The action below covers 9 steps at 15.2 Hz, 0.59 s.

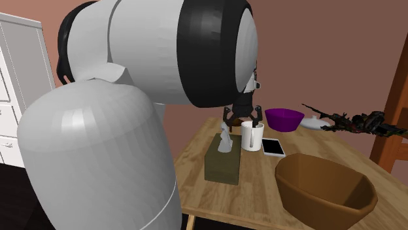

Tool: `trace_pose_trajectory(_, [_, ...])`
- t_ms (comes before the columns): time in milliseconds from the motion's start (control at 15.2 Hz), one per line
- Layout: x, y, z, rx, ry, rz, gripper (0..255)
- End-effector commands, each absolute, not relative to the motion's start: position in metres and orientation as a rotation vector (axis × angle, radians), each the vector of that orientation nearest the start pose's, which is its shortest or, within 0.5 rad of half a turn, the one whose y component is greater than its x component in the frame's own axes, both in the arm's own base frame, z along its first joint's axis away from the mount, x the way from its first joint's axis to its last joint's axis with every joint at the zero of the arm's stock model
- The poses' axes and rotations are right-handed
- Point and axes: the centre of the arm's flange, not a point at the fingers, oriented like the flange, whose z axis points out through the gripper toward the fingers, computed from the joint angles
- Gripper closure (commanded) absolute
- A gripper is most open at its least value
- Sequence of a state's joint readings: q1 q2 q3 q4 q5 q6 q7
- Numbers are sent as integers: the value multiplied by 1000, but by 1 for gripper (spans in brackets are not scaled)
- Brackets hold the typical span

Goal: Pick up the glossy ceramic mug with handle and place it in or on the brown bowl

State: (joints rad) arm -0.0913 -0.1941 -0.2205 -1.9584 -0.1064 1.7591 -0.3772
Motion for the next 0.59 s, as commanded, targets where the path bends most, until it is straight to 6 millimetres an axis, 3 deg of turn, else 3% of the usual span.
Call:
trace_pose_trajectory(0, [472,-170,556,-3193,-144,47,0])
trace_pose_trajectory(66, [472,-170,556,-3193,-144,48,0])
trace_pose_trajectory(132, [472,-170,556,-3193,-144,48,255])
trace_pose_trajectory(528, [472,-170,556,-3193,-144,48,255])
